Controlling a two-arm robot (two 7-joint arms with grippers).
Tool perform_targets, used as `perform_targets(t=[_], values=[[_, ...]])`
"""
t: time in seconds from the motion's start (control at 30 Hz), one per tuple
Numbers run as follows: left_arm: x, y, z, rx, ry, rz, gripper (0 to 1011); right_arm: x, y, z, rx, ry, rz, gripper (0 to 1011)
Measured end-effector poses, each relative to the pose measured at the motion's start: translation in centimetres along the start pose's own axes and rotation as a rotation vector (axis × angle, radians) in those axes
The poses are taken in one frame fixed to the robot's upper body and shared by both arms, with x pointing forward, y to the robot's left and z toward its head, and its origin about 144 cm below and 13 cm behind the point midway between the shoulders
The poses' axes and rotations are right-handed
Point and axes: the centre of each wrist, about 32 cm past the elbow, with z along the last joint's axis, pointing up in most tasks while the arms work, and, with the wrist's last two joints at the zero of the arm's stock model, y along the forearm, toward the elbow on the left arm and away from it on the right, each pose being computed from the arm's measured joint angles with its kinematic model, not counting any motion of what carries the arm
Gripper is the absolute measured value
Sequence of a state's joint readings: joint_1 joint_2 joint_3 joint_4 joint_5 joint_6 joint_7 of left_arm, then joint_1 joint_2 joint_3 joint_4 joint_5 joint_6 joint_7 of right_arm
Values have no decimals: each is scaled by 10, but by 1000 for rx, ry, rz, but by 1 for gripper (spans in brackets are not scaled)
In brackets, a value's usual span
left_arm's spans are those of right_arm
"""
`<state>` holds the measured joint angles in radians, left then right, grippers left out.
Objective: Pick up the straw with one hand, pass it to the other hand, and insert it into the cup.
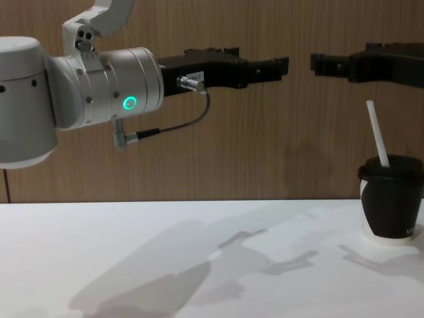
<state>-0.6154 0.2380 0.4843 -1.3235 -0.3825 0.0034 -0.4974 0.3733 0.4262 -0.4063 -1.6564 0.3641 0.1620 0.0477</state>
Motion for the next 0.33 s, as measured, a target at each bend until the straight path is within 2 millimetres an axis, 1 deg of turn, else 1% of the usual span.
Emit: perform_targets(t=[0.33], values=[[0,0,0,0,-1,0,1003,0,0,0,0,1,0,1001]])
